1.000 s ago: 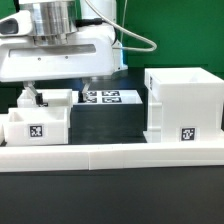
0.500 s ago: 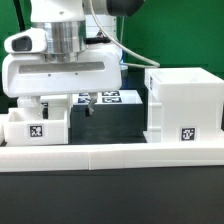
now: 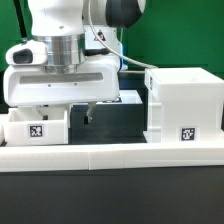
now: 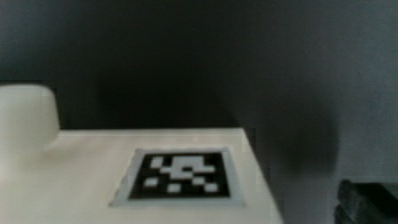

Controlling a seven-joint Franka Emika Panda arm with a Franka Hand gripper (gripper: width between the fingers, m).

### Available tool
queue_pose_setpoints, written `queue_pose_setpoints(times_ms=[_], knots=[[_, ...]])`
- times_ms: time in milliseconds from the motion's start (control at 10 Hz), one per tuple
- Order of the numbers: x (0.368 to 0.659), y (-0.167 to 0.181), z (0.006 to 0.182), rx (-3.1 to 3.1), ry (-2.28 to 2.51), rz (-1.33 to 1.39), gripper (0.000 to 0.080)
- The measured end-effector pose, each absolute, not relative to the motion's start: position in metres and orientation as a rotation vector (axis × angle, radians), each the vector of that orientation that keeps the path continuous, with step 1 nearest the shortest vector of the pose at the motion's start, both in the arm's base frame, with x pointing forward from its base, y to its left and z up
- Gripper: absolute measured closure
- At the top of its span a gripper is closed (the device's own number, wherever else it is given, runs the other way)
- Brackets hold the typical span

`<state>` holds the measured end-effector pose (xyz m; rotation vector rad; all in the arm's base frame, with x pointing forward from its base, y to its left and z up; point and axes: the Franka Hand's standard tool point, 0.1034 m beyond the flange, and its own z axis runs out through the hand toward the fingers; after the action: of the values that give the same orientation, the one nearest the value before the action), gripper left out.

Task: Assemble drawer

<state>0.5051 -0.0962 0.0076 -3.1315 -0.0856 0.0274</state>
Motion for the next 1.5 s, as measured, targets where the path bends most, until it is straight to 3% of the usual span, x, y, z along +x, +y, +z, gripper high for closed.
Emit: queue_pose_setpoints(times_ms=[100,200,300,500,600,700,1300,1500], knots=[[0.505,-0.097,0.007,-3.132,-0.085,0.027,0.0151],[0.505,-0.097,0.007,-3.132,-0.085,0.027,0.0251],[0.505,-0.097,0.007,-3.132,-0.085,0.027,0.0251],[0.505,-0.097,0.007,-3.132,-0.085,0.027,0.0626],[0.505,-0.097,0.007,-3.132,-0.085,0.027,0.0626],[0.505,-0.096,0.007,-3.131,-0.087,0.027,0.0739],[0.506,-0.094,0.008,-3.131,-0.099,0.03,0.0758],[0.511,-0.077,0.021,-3.117,-0.167,0.05,0.0758]])
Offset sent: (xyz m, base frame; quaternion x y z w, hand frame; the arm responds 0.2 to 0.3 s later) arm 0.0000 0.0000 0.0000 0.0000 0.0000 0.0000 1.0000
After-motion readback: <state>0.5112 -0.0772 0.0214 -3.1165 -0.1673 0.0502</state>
